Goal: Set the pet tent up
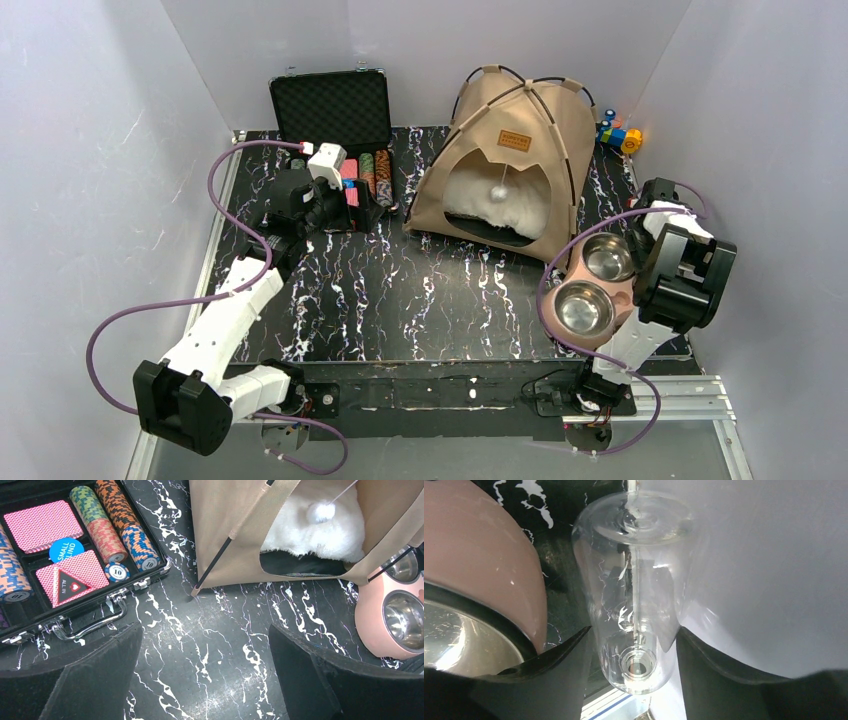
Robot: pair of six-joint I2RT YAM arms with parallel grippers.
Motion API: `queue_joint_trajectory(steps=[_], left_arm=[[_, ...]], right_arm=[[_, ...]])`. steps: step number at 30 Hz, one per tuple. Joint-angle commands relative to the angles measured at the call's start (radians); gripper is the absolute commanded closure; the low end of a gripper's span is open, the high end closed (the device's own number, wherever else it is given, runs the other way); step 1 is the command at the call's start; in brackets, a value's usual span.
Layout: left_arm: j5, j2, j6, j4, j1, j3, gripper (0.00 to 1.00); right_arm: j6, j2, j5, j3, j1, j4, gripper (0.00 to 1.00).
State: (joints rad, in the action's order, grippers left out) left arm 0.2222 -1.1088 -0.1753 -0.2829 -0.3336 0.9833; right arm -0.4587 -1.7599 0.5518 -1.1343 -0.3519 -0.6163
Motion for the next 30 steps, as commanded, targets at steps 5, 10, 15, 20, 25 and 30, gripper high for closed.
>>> queue_joint_trajectory(steps=[5, 10, 15, 20, 25, 30], left_arm=[[0.004, 0.027, 0.01, 0.017, 0.007, -0.008, 0.02], [0.002, 0.027, 0.009, 0.016, 0.008, -0.008, 0.02], [0.014, 0.042, 0.004, 0.016, 0.008, -0.006, 0.02], [0.017, 0.067, 0.002, 0.023, 0.008, -0.017, 0.02], [0.029, 0.075, 0.003, 0.023, 0.008, -0.023, 0.02], [0.076, 0.068, -0.002, 0.025, 0.0, -0.019, 0.02]], right_arm=[[0.025, -0.088, -0.268, 0.095, 0.059, -0.061, 0.5], [0.065, -0.033, -0.145, 0.087, 0.082, -0.053, 0.64], [0.081, 0.121, -0.043, 0.095, 0.082, -0.027, 0.78], [0.134, 0.255, -0.008, 0.091, 0.083, -0.052, 0.83], [0.245, 0.353, -0.036, 0.072, 0.09, -0.097, 0.86], [0.429, 0.518, -0.215, 0.024, 0.115, -0.111, 0.86]])
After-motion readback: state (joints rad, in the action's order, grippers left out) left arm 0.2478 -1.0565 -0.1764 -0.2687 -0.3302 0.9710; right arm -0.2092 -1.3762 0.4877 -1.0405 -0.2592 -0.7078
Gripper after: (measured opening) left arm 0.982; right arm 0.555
